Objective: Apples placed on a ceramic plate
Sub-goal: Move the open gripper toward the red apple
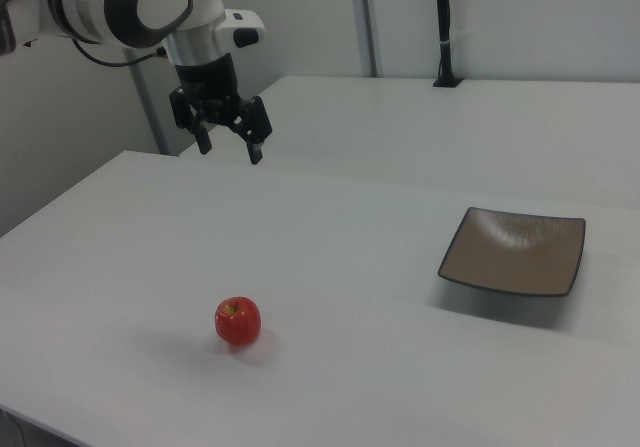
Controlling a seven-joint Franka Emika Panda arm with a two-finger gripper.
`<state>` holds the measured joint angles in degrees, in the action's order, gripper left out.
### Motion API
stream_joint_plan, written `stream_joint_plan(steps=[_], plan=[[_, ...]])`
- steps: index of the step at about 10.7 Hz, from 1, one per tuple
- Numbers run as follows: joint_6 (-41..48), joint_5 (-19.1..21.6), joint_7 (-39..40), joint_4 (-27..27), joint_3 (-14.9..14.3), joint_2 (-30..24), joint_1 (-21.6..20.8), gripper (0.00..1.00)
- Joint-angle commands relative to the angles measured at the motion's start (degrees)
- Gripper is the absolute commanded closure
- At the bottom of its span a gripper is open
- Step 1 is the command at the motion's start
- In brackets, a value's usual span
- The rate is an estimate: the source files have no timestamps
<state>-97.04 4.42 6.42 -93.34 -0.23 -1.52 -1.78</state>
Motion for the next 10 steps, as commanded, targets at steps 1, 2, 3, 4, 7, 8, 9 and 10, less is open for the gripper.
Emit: stream_joint_plan(steps=[1,2,3,4,7,8,9,10], plan=[[-0.9,0.2,1.1,0.1,0.1,0.4,-0.3,0.0],[-1.0,0.2,1.1,0.1,0.1,0.4,-0.3,0.0],[-1.0,0.2,1.1,0.1,0.1,0.4,-0.2,0.0],[-1.0,0.2,1.1,0.1,0.1,0.4,-0.2,0.0],[-0.9,0.2,1.8,-0.4,0.1,0.4,-0.4,0.0],[-0.7,0.2,1.9,-0.6,0.1,0.3,-0.4,0.0],[-0.2,0.3,2.1,-0.7,0.1,0.0,-0.2,0.0],[0.4,0.4,2.2,-1.1,0.1,-0.1,-0.4,0.0]])
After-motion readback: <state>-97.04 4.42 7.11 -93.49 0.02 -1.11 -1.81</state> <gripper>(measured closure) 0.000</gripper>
